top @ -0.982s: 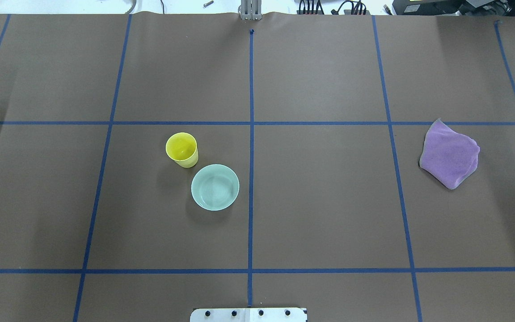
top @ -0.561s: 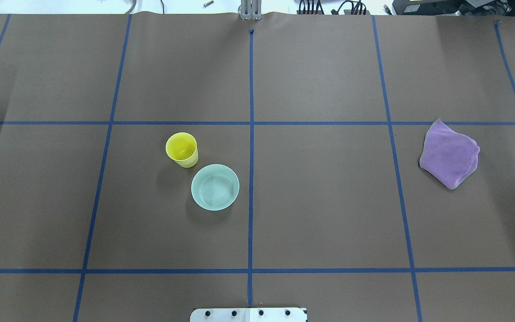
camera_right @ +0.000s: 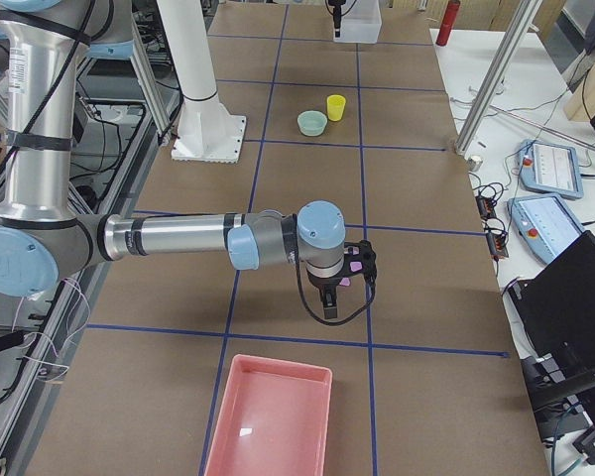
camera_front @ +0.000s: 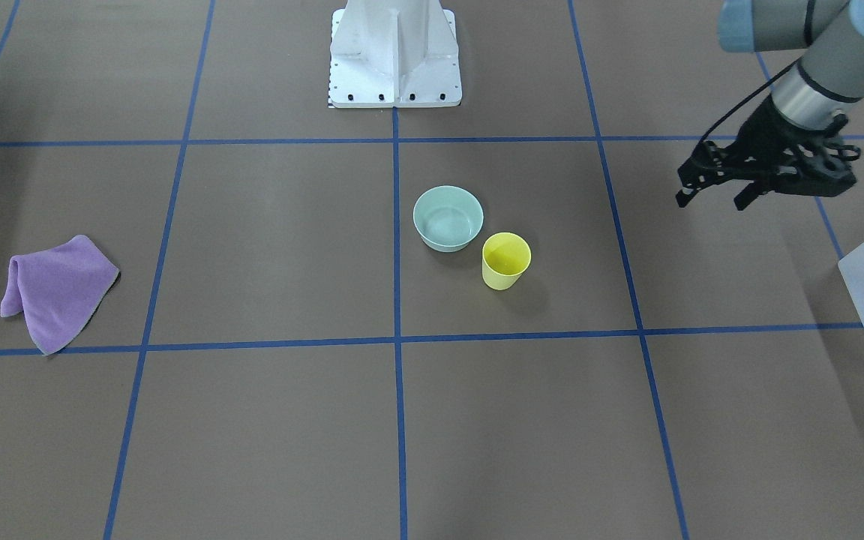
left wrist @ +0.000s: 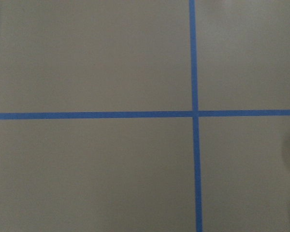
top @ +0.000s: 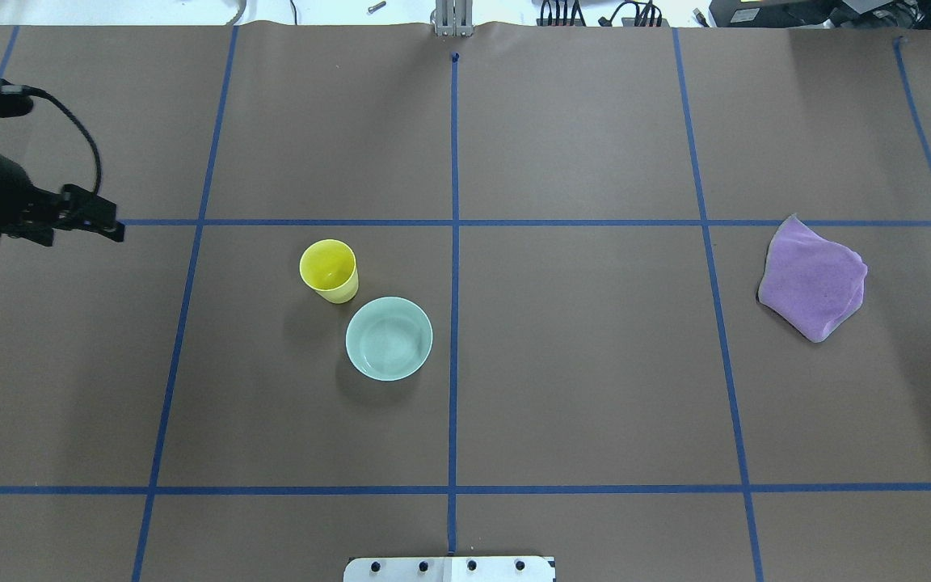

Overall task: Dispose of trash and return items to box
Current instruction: 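Reach the left gripper to the yellow cup and close on its rim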

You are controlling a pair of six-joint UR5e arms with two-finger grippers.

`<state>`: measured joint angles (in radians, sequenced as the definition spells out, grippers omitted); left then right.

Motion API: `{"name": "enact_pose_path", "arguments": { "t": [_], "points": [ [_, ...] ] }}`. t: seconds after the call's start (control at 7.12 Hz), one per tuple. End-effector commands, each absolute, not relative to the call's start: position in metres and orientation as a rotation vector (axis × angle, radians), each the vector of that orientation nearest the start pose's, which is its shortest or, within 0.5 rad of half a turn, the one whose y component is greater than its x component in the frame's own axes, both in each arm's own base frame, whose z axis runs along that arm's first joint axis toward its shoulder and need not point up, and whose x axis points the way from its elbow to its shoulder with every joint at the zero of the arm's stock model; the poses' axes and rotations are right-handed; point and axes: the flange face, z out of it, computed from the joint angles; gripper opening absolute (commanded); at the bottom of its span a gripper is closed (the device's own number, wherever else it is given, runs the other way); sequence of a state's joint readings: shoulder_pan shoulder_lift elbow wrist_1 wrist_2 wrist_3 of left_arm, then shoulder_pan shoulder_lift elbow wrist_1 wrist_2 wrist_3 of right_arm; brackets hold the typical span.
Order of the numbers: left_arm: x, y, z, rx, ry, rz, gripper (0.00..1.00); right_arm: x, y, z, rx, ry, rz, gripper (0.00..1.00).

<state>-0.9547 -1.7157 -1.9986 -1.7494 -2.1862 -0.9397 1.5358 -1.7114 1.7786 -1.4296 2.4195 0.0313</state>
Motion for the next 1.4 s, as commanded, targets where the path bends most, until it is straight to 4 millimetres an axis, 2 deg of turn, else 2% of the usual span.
{"name": "enact_pose_path", "arguments": {
  "t": [0.0, 0.14, 0.28, 0.42, 0.56, 0.7, 0.84, 0.98, 1.26],
  "points": [
    [0.300, -0.468, 0.303, 0.052, 0.856, -0.126, 0.97, 0.042, -0.445, 0.615, 0.184, -0.865, -0.098, 1.00],
    [0.316, -0.469, 0.291, 0.057, 0.783, -0.135, 0.97, 0.042, -0.445, 0.620, 0.179, -0.863, -0.099, 1.00],
    [0.347, -0.455, 0.291, 0.066, 0.746, -0.104, 0.97, 0.042, -0.446, 0.621, 0.182, -0.864, -0.098, 1.00],
    [0.370, -0.452, 0.281, 0.052, 0.757, -0.100, 0.97, 0.042, -0.445, 0.621, 0.183, -0.865, -0.097, 1.00],
    [0.401, -0.457, 0.280, 0.035, 0.765, -0.109, 0.97, 0.042, -0.446, 0.623, 0.180, -0.865, -0.096, 1.00],
    [0.431, -0.478, 0.271, 0.048, 0.805, -0.124, 0.97, 0.042, -0.446, 0.623, 0.180, -0.867, -0.094, 1.00],
    [0.443, -0.487, 0.281, 0.053, 0.823, -0.135, 0.96, 0.042, -0.446, 0.624, 0.178, -0.866, -0.092, 1.00],
    [0.444, -0.489, 0.282, 0.057, 0.829, -0.128, 0.93, 0.042, -0.446, 0.624, 0.177, -0.866, -0.091, 1.00],
    [0.456, -0.494, 0.300, 0.047, 0.816, -0.130, 0.91, 0.042, -0.446, 0.625, 0.175, -0.866, -0.090, 1.00]
  ]
}}
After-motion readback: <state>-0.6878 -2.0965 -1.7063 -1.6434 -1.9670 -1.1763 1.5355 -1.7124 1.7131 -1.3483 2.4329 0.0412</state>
